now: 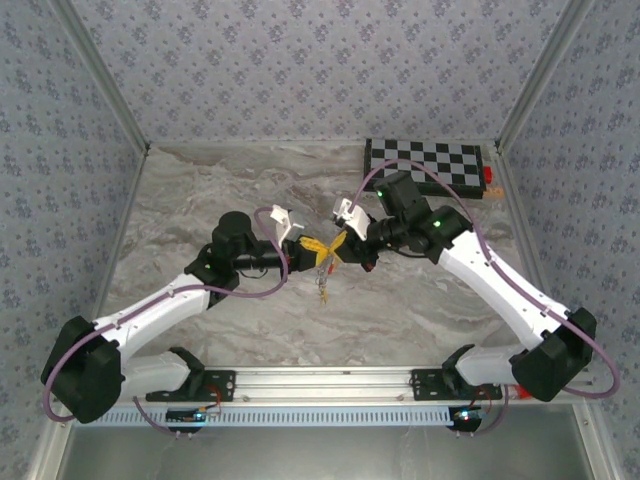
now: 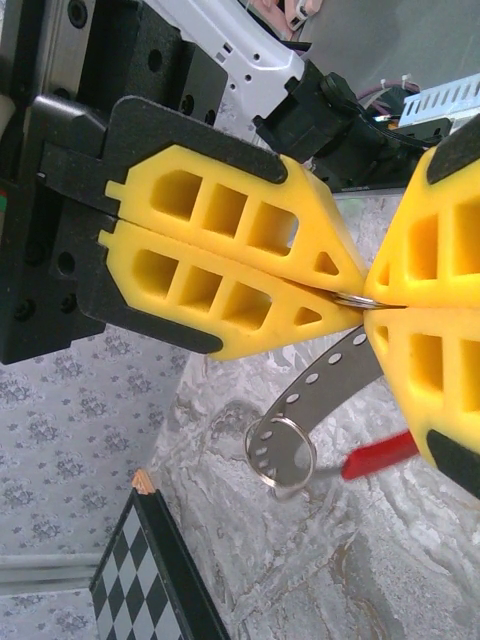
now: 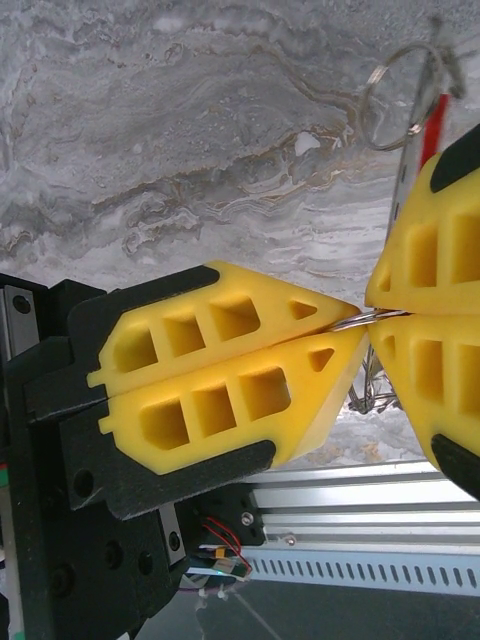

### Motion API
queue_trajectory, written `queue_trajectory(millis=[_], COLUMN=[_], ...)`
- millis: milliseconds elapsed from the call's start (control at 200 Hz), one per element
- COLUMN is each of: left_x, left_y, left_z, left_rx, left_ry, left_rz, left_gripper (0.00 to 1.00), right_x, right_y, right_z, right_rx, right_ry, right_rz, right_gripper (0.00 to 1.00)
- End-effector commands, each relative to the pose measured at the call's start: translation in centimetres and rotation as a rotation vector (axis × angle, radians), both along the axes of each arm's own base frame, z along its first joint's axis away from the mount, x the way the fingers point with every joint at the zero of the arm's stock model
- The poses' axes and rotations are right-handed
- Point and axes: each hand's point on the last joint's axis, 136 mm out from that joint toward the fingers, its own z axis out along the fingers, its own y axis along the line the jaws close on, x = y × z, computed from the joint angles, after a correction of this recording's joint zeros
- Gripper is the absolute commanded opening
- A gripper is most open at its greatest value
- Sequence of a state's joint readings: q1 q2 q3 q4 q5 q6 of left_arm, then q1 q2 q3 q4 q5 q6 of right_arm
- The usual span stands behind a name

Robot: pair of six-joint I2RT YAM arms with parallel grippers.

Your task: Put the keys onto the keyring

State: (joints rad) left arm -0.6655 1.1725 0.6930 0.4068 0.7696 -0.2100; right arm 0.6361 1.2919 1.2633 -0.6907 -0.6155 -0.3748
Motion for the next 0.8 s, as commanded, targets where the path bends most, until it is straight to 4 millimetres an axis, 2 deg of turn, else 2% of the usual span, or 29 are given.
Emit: queue_trajectory(millis=[0,25,90,120,130,210,535,795], left_x=[0.1,0.1,0.1,0.1,0.1,0.1,0.6,0.6], left_y=[0.3,0.3,0.4,0.4,0.4,0.6,1.7,1.2], left_z=[2.9,3.0,3.3,3.5,3.5,4.0,7.1,8.5], left_rx=[-0.070,-0.075,-0.089,-0.096,-0.097,-0.116,-0.246,-0.297], left_ry=[-0.084,-0.085,-0.089,-0.091,-0.089,-0.098,-0.148,-0.167], left_rz=[0.016,0.017,0.022,0.026,0.026,0.041,0.153,0.190], left_gripper=[0.00,0.00,0.00,0.00,0.00,0.00,0.00,0.00], right_x=[-0.8,-0.8,-0.7,-0.4,-0.5,0.0,1.0,0.2], right_y=[-0.1,-0.2,-0.4,-0.5,-0.7,-0.9,-2.0,-0.8], right_z=[0.4,0.4,0.6,1.4,0.4,0.9,3.3,3.7], right_rx=[0.012,0.013,0.026,0.044,0.029,0.083,0.329,0.347], right_ry=[-0.032,-0.039,-0.058,-0.083,-0.064,-0.117,-0.330,-0.510], right_rz=[0.010,0.007,-0.017,-0.039,-0.045,-0.092,-0.279,-0.304], right_gripper=[0.01,0.05,0.26,0.28,0.29,0.32,0.36,0.35])
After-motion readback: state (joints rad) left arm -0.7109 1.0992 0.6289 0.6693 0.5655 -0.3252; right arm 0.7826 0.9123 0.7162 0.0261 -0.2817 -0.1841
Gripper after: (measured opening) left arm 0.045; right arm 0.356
